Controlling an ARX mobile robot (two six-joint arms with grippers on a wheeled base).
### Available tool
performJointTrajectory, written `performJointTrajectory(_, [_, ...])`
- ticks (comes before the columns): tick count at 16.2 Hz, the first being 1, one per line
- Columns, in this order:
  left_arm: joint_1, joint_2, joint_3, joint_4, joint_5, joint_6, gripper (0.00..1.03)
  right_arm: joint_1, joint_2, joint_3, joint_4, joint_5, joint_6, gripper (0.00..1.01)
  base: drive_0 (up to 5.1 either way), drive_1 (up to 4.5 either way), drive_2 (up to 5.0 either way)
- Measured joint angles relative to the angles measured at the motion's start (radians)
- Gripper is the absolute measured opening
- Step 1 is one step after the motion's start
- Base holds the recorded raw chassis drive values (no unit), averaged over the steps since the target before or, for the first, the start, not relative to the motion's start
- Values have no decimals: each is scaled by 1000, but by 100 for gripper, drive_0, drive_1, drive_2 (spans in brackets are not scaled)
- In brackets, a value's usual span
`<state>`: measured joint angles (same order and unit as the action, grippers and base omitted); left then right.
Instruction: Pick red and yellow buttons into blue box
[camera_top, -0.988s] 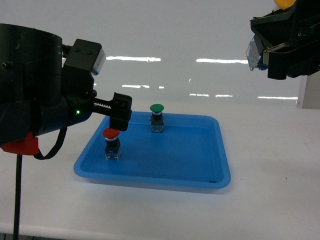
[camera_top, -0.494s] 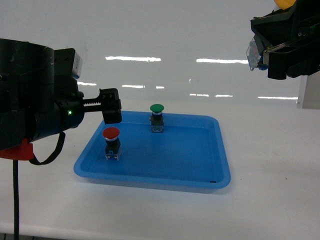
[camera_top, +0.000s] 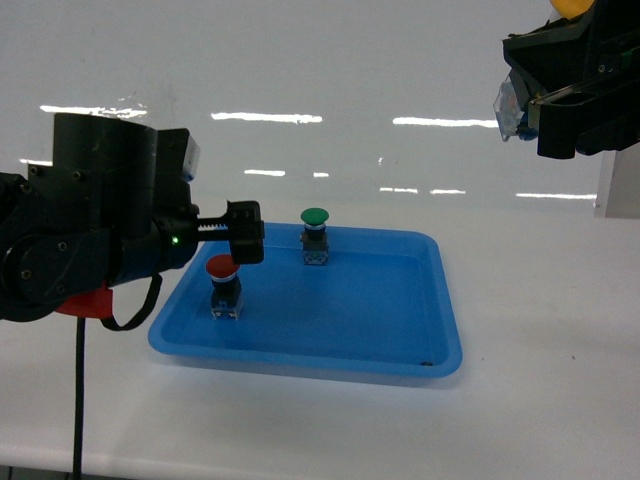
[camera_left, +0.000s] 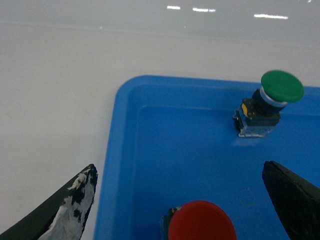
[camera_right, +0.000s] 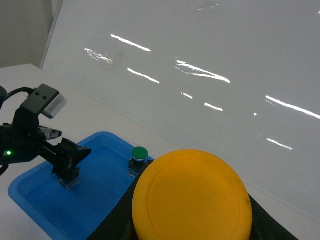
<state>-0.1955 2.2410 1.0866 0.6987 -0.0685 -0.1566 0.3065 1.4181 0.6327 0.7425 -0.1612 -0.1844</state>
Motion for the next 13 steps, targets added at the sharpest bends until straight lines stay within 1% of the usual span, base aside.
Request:
performJointTrajectory(4, [-19,27,52,-16,10,6,98,0,0,0,-1,0,0,29,0,0,0])
performJointTrajectory(8, [-24,76,52,-32,10,7,98,0,0,0,0,0,0,29,0,0,0])
performJointTrajectory(13, [-32,79,52,-32,11,6,98,0,0,0,-1,0,0,29,0,0,0])
